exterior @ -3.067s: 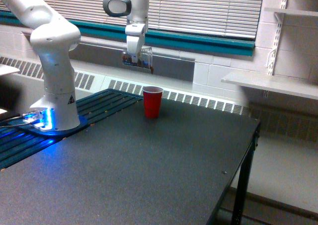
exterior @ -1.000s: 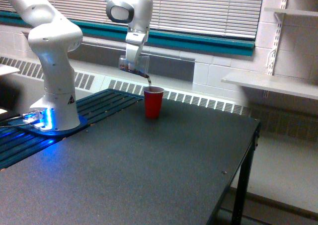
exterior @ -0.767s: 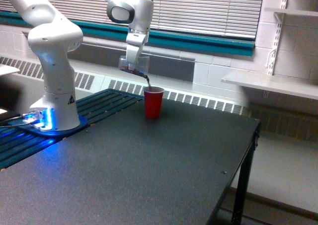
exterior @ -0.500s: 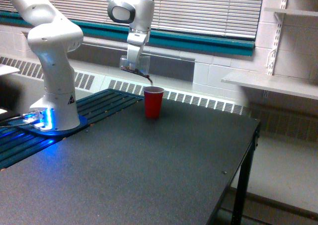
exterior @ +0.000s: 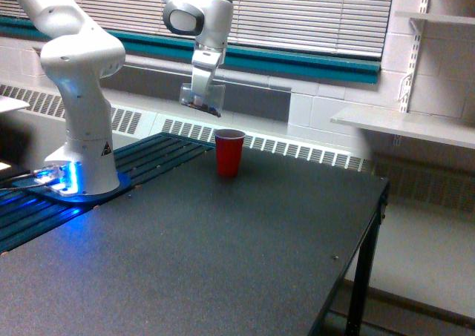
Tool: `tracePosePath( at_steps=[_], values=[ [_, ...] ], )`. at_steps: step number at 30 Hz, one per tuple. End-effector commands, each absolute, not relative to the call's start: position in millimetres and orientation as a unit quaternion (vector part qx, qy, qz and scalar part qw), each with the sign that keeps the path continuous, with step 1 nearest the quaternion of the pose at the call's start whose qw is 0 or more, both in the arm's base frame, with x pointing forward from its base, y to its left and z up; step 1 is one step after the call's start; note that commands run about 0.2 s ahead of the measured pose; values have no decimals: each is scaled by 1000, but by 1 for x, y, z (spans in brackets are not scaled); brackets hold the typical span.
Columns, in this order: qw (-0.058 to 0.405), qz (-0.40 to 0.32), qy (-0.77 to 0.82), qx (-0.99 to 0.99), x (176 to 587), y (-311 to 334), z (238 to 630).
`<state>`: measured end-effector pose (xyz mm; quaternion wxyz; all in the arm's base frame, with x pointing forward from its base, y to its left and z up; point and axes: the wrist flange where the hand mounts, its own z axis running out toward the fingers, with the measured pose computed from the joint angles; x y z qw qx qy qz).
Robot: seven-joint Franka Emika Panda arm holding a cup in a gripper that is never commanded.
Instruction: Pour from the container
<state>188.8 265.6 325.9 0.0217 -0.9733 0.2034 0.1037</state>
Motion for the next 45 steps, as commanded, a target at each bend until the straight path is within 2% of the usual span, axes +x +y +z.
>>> tracePosePath(
  at_steps=[1, 30, 45],
  values=[
    [27, 116, 197, -973, 195, 266, 329],
    [24, 176, 184, -967, 210, 270, 332],
    [47, 159, 194, -967, 221, 270, 345]
  ],
)
